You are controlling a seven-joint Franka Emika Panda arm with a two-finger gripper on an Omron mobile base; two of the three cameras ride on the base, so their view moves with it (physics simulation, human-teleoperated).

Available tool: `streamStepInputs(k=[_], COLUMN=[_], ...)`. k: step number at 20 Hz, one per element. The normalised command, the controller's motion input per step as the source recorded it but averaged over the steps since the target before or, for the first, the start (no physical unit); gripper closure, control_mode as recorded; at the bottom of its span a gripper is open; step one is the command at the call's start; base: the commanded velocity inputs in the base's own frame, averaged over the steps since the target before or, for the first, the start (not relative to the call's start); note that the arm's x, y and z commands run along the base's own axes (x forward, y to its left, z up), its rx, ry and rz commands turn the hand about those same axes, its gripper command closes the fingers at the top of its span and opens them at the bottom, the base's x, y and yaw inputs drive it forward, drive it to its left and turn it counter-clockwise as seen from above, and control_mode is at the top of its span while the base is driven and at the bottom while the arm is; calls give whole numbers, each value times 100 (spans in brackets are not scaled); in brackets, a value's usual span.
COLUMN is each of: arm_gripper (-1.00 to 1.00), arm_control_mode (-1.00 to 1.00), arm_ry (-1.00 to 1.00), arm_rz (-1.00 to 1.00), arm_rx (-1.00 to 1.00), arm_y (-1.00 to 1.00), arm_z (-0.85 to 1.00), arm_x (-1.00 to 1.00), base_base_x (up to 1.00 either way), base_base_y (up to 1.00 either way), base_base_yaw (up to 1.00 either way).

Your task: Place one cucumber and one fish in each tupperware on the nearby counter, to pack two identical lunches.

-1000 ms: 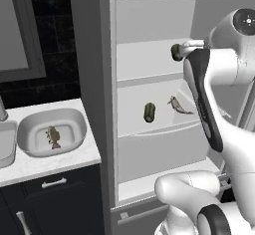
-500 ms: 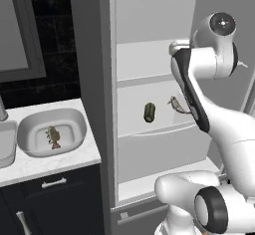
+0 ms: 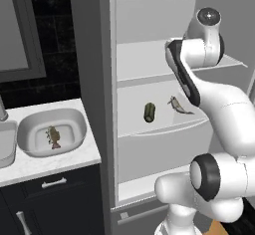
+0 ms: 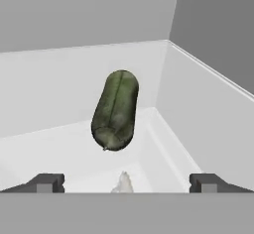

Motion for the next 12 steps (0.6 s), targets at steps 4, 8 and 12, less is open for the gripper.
streamStepInputs(k=[4, 8, 12], arm_gripper=[-100, -100, -100], arm_control_mode=[-100, -100, -100], arm_ry=[6, 3, 1], arm_rz=[0, 0, 0], arm_rx=[0, 0, 0], arm_y=[-1, 0, -13], arm_z=[-24, -24, -18], arm_x=[52, 54, 36], base_base_x=[0, 0, 0], base_base_y=[0, 0, 0], base_base_yaw=[0, 0, 0])
